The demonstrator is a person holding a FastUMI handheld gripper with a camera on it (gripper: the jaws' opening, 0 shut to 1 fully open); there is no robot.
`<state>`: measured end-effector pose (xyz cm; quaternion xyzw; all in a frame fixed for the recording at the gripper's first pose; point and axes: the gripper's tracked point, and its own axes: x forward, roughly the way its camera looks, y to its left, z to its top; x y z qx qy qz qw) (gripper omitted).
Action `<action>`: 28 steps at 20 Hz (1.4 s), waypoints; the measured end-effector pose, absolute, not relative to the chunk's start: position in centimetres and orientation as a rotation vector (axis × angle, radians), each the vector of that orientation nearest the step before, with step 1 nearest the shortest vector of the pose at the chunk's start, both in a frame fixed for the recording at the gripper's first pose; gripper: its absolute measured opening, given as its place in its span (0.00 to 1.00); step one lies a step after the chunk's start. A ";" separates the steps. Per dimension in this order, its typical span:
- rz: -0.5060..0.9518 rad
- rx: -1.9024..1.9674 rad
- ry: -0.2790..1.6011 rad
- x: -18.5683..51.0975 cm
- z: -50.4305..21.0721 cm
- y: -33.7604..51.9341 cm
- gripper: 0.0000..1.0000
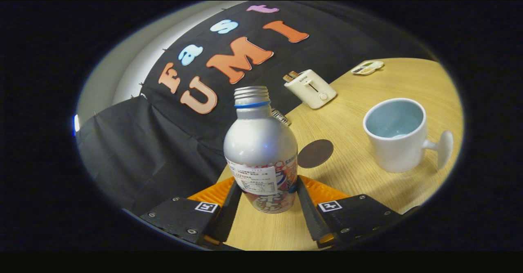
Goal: Take the bottle from table, then pour the juice into the cup, finally place the bottle on the coaster
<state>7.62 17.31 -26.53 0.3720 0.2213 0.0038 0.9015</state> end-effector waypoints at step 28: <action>-0.019 1.460 0.439 7.8 -23.2 16.8 0.74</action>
